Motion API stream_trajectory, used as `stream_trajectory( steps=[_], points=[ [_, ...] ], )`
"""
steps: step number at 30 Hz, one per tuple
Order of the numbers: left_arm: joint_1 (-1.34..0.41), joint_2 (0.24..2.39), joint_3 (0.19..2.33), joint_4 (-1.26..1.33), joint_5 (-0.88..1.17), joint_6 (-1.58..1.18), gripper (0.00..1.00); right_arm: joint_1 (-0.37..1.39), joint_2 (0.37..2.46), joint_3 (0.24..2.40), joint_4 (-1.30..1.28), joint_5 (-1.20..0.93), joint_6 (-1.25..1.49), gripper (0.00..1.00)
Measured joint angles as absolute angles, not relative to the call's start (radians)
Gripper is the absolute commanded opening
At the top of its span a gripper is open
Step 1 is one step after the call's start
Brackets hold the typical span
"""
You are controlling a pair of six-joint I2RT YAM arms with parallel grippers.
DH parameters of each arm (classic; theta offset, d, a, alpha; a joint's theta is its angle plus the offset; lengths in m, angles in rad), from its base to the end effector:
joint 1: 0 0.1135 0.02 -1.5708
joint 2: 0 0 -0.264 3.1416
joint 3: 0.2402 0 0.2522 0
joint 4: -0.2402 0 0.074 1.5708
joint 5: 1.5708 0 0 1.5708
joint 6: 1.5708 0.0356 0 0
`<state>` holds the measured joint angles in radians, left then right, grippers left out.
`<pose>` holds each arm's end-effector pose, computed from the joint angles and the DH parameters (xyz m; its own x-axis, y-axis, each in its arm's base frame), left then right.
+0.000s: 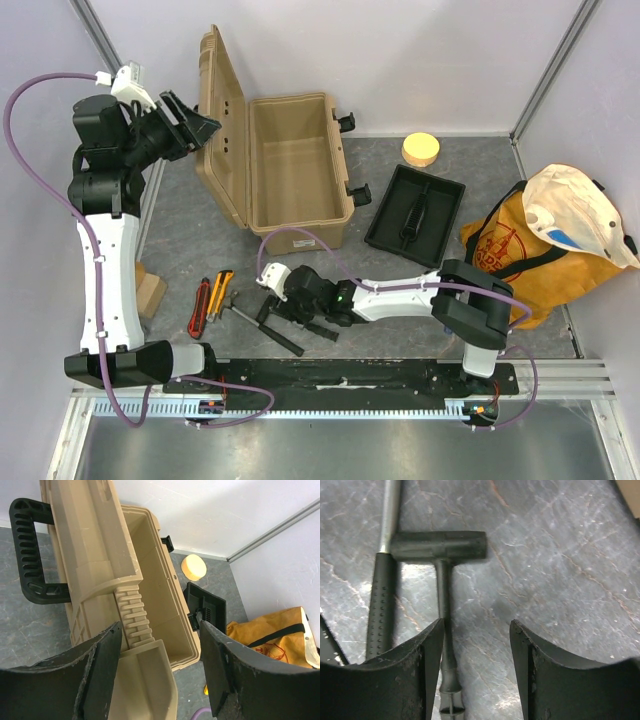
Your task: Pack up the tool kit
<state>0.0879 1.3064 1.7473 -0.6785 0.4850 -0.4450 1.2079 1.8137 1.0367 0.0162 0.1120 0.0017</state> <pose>0.2500 0.0054 0.5023 -0.3725 -0.4151 -0.8300 0.2364 0.8224 -0.5174 0.1384 0.3533 0.1654 -0.2463 -0.6439 -0.7244 -0.8999 0.4295 -0.0758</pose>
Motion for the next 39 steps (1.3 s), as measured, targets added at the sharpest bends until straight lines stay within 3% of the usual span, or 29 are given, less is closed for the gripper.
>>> stream_trajectory(
  steps=[8, 10, 16, 21, 30, 39],
  points=[
    [0.087, 1.306, 1.747, -0.702, 0.457, -0.438, 0.70, 1.237, 1.820, 1.017, 0.068, 0.131, 0.002, 0.63],
    [0.087, 1.306, 1.747, -0.707, 0.452, -0.437, 0.70, 1.242, 1.827, 1.017, 0.073, 0.134, 0.002, 0.59],
    [0.087, 1.303, 1.740, -0.709, 0.447, -0.436, 0.70, 1.256, 1.870, 1.021, 0.094, 0.168, 0.021, 0.40],
    [0.087, 1.300, 1.737, -0.709, 0.446, -0.432, 0.70, 1.271, 1.881, 1.022, 0.118, 0.191, 0.044, 0.00],
    [0.087, 1.299, 1.735, -0.709, 0.446, -0.429, 0.70, 1.279, 1.857, 1.010, 0.103, 0.263, 0.051, 0.00],
    [0.088, 1.289, 1.715, -0.701, 0.435, -0.427, 0.70, 1.308, 1.624, 0.989, 0.076, 0.503, -0.021, 0.00]
  ],
)
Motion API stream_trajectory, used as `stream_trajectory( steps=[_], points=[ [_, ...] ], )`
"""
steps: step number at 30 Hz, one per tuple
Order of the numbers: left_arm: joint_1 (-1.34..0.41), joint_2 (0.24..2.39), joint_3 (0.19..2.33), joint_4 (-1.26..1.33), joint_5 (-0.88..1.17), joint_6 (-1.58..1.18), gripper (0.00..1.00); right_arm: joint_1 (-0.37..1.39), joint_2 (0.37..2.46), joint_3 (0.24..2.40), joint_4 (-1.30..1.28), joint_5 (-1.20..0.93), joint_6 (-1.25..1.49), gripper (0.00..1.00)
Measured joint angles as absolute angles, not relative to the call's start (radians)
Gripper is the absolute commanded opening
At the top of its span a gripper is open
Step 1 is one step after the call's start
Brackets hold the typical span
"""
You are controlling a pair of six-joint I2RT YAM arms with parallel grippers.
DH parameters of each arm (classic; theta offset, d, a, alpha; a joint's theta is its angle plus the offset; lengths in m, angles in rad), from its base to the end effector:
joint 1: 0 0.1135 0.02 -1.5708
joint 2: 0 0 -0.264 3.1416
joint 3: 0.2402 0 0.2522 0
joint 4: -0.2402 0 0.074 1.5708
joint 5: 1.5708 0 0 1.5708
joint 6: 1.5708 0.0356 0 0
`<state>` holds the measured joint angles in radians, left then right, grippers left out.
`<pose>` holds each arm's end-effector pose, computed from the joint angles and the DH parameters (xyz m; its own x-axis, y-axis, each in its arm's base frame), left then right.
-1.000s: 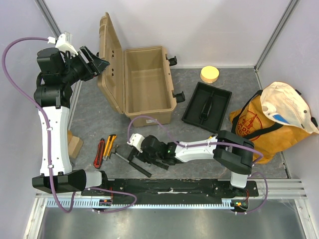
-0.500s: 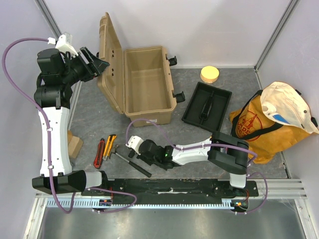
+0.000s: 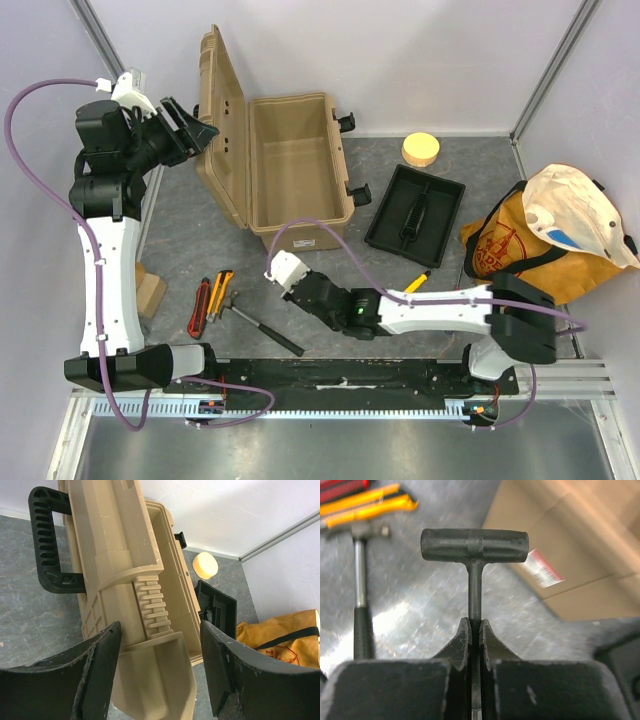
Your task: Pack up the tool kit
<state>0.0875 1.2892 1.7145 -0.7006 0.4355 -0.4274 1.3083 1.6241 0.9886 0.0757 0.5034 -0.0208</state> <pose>0.2477 0.0066 0.4939 -0.3812 -0.4107 -0.8282 0.1837 0.8444 -0.5033 0.1090 0.3393 0.2242 -0.1224 -0.5256 -0.8419 -0.7426 0.6113 -0.2737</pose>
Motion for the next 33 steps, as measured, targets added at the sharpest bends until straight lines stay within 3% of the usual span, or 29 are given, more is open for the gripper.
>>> stream_trajectory(
  steps=[6, 12, 21, 33],
  points=[
    [0.088, 1.286, 1.706, -0.702, 0.418, -0.421, 0.70, 1.303, 1.466, 1.028, 0.129, 0.696, -0.099, 0.00],
    [0.087, 1.286, 1.706, -0.704, 0.408, -0.421, 0.70, 1.154, 1.518, 1.264, 0.125, 0.720, -0.120, 0.00],
    [0.087, 1.225, 1.676, -0.717, 0.370, -0.422, 0.70, 0.884, 1.858, 1.670, 0.183, 0.641, -0.076, 0.00],
    [0.083, 1.195, 1.664, -0.718, 0.344, -0.422, 0.71, 0.745, 2.174, 1.755, 0.138, 0.500, 0.002, 0.00]
  ],
)
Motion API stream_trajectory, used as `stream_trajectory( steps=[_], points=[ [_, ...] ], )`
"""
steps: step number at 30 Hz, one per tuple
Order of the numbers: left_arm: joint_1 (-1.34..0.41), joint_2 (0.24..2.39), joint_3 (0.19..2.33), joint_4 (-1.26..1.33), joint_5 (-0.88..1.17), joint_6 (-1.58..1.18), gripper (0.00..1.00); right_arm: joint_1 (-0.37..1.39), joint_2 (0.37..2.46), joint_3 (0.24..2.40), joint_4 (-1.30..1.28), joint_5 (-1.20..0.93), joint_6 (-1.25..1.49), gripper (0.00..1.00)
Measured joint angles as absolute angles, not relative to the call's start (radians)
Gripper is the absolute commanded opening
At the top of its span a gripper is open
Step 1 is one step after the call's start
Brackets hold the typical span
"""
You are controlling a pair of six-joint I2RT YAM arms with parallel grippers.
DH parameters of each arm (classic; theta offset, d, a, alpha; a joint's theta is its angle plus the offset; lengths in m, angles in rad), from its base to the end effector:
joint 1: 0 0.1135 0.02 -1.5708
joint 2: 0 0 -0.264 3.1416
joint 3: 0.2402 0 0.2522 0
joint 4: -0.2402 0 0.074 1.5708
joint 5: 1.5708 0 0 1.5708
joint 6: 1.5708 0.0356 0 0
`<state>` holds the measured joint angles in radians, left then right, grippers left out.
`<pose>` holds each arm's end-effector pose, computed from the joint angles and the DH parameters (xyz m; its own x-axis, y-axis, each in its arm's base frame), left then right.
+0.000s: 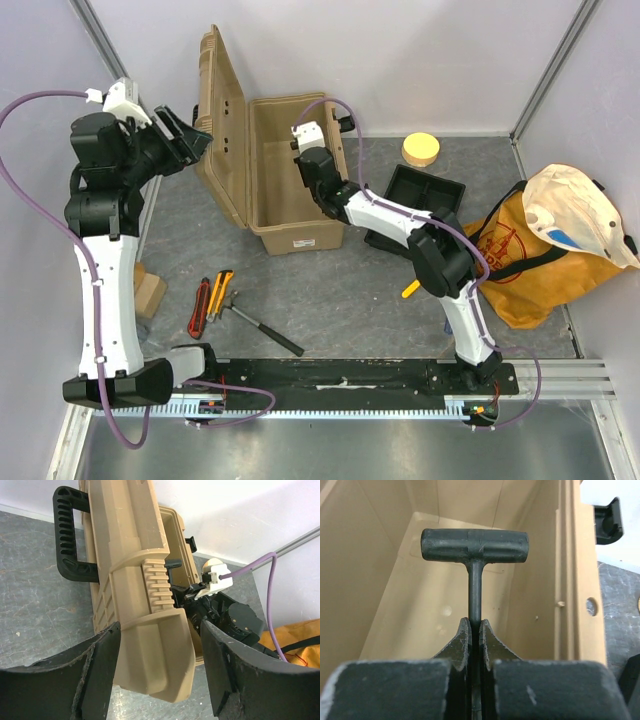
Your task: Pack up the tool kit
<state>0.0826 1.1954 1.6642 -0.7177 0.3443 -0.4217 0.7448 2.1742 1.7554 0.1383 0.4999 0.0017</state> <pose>0.2191 0.0061 0.4968 -0.3256 -0.4136 -0.8502 0.1261 0.8722 -0.4726 0.3932 0.3393 0.2569 -0.2040 -0.1860 -0.9611 -0.2559 0.9578 -0.1311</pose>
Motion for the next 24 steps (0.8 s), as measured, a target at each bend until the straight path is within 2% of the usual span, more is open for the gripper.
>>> stream_trajectory(
  steps=[4, 11, 24],
  points=[
    [0.083, 1.214, 1.664, -0.720, 0.351, -0.421, 0.71, 0.749, 2.208, 1.773, 0.124, 0.496, 0.004, 0.00],
    [0.083, 1.221, 1.662, -0.732, 0.353, -0.421, 0.71, 0.754, 2.268, 1.841, 0.082, 0.514, 0.010, 0.13],
    [0.083, 1.218, 1.643, -0.731, 0.368, -0.422, 0.71, 0.754, 2.352, 1.860, 0.008, 0.574, 0.038, 0.16]
  ],
)
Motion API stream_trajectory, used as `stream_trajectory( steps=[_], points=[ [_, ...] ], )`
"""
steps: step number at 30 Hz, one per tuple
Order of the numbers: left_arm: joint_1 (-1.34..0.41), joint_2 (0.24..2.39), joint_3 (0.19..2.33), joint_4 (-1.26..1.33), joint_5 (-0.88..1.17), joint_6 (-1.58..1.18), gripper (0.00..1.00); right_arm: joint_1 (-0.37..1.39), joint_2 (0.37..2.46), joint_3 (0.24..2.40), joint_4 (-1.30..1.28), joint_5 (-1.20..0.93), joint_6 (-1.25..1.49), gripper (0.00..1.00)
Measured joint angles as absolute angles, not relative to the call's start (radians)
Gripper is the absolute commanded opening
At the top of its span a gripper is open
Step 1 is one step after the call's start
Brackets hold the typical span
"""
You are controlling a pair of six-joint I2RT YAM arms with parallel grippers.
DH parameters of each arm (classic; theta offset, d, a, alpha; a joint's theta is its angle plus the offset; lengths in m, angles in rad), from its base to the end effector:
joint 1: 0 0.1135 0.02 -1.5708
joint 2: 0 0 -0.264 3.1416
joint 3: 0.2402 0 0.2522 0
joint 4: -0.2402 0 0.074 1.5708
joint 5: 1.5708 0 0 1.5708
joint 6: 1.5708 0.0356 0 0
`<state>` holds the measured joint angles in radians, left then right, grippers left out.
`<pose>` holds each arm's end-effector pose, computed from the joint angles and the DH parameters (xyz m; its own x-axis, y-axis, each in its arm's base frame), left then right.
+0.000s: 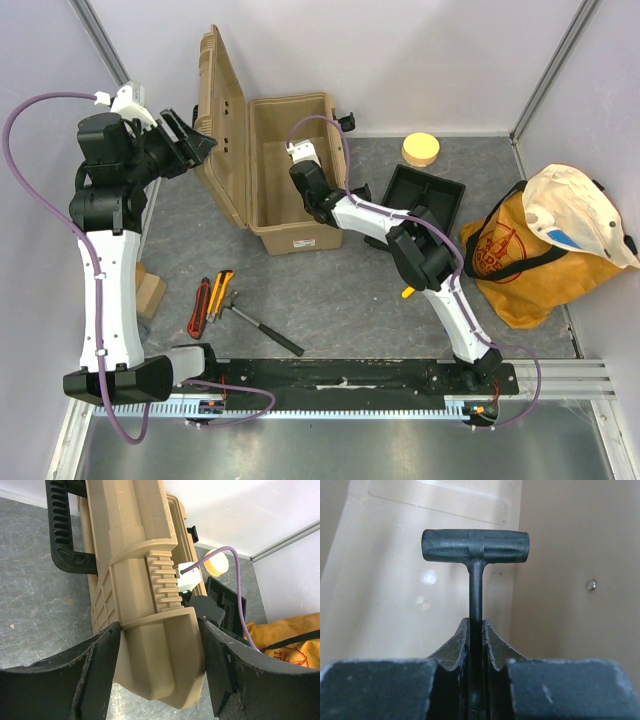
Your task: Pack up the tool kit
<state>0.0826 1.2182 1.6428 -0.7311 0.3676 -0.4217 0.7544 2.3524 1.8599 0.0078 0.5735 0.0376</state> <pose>0.2298 0.0062 0.4845 -0.3826 -0.4149 -0.8255 0.1182 0.8641 -0.4892 0.4083 0.3572 0.1895 -0.3478 -0.2835 -0.8937 -0.2125 0.9522 -0.2194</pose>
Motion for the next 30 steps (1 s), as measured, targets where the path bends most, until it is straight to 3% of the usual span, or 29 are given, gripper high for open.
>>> stream_trajectory(
  steps=[8, 20, 30],
  points=[
    [0.083, 1.218, 1.642, -0.731, 0.369, -0.421, 0.71, 0.754, 2.370, 1.869, -0.008, 0.598, 0.043, 0.44],
    [0.083, 1.218, 1.642, -0.731, 0.369, -0.421, 0.71, 0.754, 2.335, 1.882, -0.062, 0.600, 0.045, 0.51],
    [0.083, 1.267, 1.707, -0.781, 0.397, -0.421, 0.70, 0.755, 1.984, 1.877, -0.160, 0.347, 0.033, 0.70]
  ],
)
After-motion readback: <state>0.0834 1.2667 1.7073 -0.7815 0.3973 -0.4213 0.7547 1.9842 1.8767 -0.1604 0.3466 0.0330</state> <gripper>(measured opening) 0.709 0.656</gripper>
